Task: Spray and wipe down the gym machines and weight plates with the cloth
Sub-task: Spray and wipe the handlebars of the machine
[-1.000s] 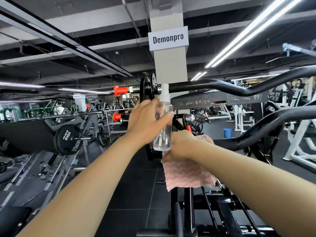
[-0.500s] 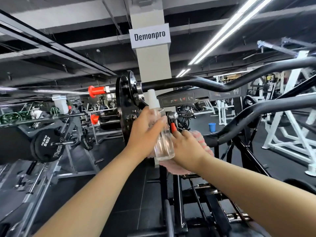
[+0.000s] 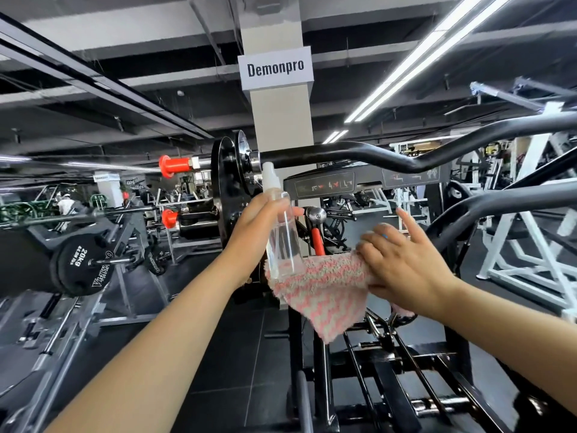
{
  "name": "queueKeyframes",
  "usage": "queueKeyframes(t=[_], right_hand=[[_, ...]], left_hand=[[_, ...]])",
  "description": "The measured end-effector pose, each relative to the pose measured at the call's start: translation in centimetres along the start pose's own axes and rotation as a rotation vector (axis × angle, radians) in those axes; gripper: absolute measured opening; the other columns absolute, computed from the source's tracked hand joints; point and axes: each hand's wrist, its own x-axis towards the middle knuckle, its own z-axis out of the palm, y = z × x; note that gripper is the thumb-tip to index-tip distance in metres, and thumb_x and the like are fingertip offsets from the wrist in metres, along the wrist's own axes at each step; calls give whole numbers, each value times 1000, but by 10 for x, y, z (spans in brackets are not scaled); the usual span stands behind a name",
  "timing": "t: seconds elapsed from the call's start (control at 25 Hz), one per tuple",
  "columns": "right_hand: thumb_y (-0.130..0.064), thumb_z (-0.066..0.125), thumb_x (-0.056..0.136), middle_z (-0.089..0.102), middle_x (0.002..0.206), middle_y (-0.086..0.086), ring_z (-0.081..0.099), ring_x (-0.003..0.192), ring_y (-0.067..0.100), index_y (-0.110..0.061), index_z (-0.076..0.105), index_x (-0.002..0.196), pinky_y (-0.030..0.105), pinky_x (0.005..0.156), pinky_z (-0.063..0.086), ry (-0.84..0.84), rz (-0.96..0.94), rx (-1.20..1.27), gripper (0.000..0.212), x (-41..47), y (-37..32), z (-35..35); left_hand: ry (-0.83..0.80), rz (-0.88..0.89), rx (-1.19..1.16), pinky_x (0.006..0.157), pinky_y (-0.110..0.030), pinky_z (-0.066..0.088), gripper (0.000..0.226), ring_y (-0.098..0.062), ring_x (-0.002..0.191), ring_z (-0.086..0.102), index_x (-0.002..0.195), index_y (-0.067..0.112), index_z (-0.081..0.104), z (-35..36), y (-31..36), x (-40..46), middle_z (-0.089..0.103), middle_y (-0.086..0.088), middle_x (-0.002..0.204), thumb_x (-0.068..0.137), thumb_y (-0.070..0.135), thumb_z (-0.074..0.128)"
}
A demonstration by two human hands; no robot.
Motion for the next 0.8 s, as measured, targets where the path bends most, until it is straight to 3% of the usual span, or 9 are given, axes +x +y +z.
queueKeyframes(t=[0.08, 0.12, 0.24, 0.4, 0.52, 0.64, 0.68, 0.76, 0.8], right_hand=[[-69, 68, 53, 63, 112, 11, 61, 103, 31, -9, 57, 121, 55, 100, 36, -82, 8, 44, 91, 12, -30, -11], [-67, 67, 61, 61, 114, 8, 60, 104, 29, -11, 51, 125, 49, 95, 42, -178, 5, 96, 87, 19, -44, -19], [-39, 52, 87, 58, 105, 1, 59, 95, 24, -15, 49, 112, 32, 72, 43, -207, -75, 250, 35, 57, -83, -33], [-42, 44, 95, 47, 89, -6, 48, 78, 12, -17, 49, 110, 25, 66, 34, -170, -142, 368, 29, 83, -117, -24], [-18, 65, 83, 55, 77, -13, 52, 61, -7, -22, 59, 98, 6, 56, 38, -68, 2, 522, 17, 69, -115, -12], [-3, 60, 79, 62, 89, 3, 62, 78, 14, -13, 59, 97, 26, 67, 52, -187, -39, 509, 21, 63, -104, -1], [-1, 66, 70, 63, 88, 9, 63, 75, 23, -8, 62, 97, 34, 62, 53, -146, -47, 393, 28, 62, -99, 2], [-2, 80, 44, 63, 73, 11, 61, 55, 27, -8, 69, 82, 32, 46, 48, -137, -74, 312, 40, 56, -86, -6], [-3, 82, 42, 62, 73, 10, 61, 54, 27, -10, 70, 82, 32, 46, 47, -127, -112, 229, 43, 54, -80, -6]], left_hand=[[0, 20, -15, 91, -24, 42, 17, -4, 104, 59, 101, 28, 60, -2, 9, 1, 70, 9, 101, 95, 27, 44], [-5, 29, -35, 85, -19, 44, 16, -1, 97, 61, 103, 23, 57, -2, 13, 1, 71, 10, 95, 96, 26, 44], [10, 28, -75, 83, -20, 47, 10, 2, 87, 63, 95, 23, 55, -2, 17, 2, 72, 9, 89, 95, 24, 45], [54, 7, -104, 79, -19, 50, 9, -8, 95, 63, 93, 27, 54, -2, 13, -2, 71, 1, 97, 95, 22, 46], [54, -19, -123, 74, -19, 51, 9, -8, 91, 65, 95, 26, 54, 0, 5, -6, 71, 4, 92, 95, 22, 46], [57, -49, -166, 68, -16, 52, 7, -8, 85, 66, 95, 26, 53, 5, -2, -11, 70, 4, 89, 95, 22, 48], [60, -57, -179, 66, -16, 52, 6, -7, 82, 67, 94, 25, 53, 6, -4, -12, 69, 2, 88, 95, 22, 48], [66, -69, -225, 57, -16, 51, 5, -5, 70, 67, 93, 23, 53, 8, -2, -13, 65, -2, 82, 95, 23, 48], [72, -69, -239, 53, -16, 50, 6, -4, 65, 66, 92, 23, 53, 7, 0, -12, 63, -3, 80, 95, 24, 48]])
